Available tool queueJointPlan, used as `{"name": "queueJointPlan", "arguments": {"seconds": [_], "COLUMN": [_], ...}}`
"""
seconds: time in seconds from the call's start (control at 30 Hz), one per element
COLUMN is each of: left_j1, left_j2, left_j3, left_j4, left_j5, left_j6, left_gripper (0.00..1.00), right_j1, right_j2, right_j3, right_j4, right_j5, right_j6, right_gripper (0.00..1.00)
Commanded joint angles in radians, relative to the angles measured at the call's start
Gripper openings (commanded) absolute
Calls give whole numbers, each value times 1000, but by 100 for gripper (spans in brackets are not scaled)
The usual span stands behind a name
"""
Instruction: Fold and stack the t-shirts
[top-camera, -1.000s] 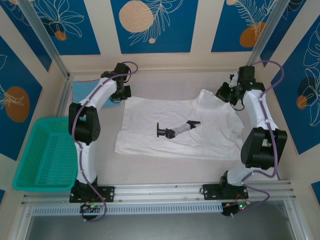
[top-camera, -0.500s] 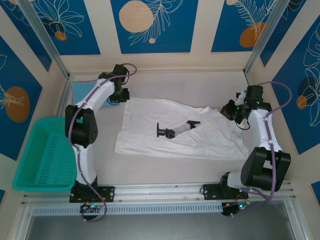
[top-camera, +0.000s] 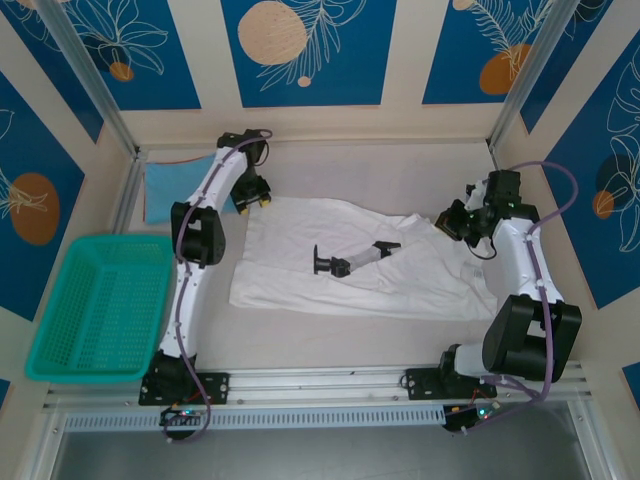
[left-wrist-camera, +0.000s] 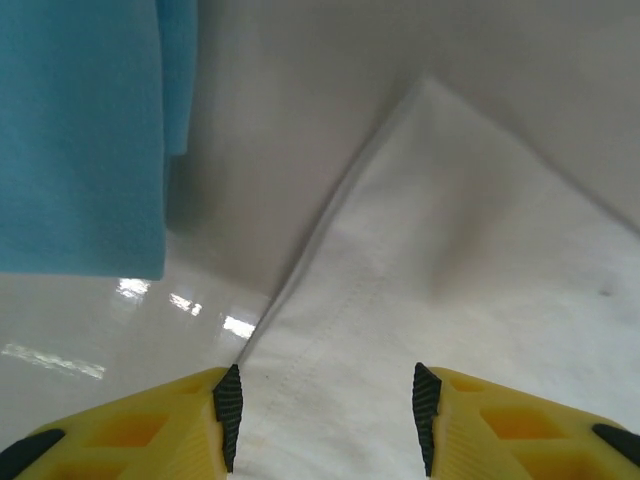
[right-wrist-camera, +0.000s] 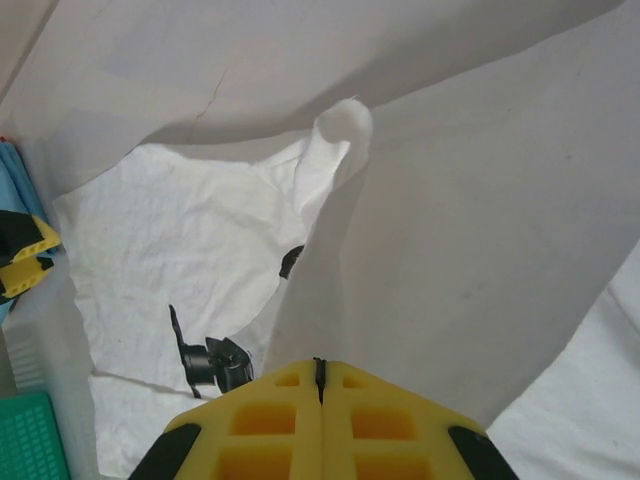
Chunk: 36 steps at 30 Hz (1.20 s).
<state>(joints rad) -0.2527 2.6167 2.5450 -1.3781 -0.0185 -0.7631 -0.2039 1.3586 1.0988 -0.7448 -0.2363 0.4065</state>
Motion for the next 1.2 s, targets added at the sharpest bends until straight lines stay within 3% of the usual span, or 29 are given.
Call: {"name": "queueJointPlan", "arguments": {"seconds": [0.0,0.4,0.8,1.17], "left_j1": [23,37,62,70], "left_j2": [-10,-14,34,96], "left_j3": [32,31,34,66], "left_j4": [-18,177,203,237], "left_j5": [44,25,29,84], "left_j6": [-104,-148,-180,-170], "left_gripper": [49,50,50,35], "right_j1": [35,111,121,120], "right_j2": [-13,-77,-94,-82], "right_j3": [-14,-61,-93,-83], "right_j4": [-5,22,17,15], "right_j5": [-28,-32,-25,-19], "right_j6": [-7,11,-2,-3], "right_gripper": [0,0,0,0]}}
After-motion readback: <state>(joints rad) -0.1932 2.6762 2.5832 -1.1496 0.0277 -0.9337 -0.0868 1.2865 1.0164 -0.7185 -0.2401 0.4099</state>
